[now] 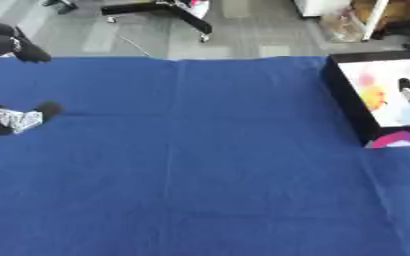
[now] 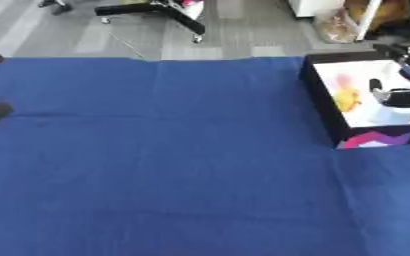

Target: Pick up the objects with one hand, pass them to the other hand, and then place them into the box on the other side of the table.

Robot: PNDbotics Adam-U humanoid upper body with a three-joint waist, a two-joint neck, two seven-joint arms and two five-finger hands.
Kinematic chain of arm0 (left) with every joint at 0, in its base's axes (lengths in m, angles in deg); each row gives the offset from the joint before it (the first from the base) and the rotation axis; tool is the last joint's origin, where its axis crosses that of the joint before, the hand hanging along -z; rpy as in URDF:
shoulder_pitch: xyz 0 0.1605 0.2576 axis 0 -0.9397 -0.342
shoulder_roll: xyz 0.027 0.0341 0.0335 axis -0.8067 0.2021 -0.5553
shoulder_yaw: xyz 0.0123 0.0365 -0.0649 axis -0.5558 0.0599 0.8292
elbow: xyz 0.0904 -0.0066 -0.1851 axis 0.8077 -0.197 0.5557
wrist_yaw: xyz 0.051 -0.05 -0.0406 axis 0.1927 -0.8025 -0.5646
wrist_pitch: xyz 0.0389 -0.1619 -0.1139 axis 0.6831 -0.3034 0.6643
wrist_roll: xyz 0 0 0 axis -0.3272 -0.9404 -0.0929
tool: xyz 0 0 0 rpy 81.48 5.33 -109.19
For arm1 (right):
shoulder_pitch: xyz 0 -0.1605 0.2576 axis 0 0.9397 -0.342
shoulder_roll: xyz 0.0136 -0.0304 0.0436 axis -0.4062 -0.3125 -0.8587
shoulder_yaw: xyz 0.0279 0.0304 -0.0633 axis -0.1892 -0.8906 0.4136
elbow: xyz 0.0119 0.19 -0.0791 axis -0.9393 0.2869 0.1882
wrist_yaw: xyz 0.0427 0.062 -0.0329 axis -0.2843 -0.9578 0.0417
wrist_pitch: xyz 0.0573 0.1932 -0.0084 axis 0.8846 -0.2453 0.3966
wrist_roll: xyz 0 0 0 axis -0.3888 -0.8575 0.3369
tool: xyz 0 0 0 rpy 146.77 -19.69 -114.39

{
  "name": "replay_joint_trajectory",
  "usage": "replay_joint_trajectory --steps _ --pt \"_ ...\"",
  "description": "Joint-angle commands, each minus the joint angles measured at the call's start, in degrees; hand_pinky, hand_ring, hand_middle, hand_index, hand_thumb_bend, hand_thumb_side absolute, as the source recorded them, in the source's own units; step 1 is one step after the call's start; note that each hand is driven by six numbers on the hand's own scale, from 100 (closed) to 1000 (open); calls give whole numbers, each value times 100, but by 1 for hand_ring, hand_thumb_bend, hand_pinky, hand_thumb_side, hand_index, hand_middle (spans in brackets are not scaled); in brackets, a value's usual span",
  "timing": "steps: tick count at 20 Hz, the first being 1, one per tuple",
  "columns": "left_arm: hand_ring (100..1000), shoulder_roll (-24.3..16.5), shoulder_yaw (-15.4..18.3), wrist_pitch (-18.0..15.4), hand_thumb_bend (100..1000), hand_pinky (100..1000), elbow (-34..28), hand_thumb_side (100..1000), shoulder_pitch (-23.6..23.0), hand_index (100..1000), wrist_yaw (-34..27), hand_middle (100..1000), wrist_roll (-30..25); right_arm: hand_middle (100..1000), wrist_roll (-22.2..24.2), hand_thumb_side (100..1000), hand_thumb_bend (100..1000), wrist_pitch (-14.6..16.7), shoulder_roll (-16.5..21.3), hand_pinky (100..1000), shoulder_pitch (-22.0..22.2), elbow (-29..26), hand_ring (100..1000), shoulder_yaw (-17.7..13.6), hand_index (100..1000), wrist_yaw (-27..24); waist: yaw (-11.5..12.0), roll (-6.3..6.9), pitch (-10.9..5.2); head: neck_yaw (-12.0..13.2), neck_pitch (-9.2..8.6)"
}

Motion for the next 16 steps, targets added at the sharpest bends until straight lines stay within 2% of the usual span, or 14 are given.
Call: replay_joint_trajectory --steps 1,5,9,13,16 --pt "581 -143 161 46 410 781 -52 486 3 731 -11 561 44 853 -31 198 100 142 295 1000 -53 -317 944 -5 985 -212 -3 -11 -129 27 -2" --pt "575 -105 304 119 395 776 -78 482 -128 728 -67 556 134 817 33 216 100 407 463 1000 252 -905 960 -1 976 -840 -4 -9 -126 57 13" --pt "564 33 551 237 354 767 -147 475 -349 724 -233 547 305 758 402 257 100 572 642 1000 797 -1809 982 -25 947 -2110 -5 -3 -122 83 36" --pt "554 318 826 317 303 756 -240 483 -582 719 -556 534 493 674 770 419 100 345 643 1000 1530 -3093 968 -187 900 -3812 -21 19 -132 111 68" --pt "548 604 1061 361 280 747 -377 488 -750 716 -879 529 657 631 997 460 100 54 411 1000 2105 -4195 962 -392 875 -4876 -60 42 -146 136 87"
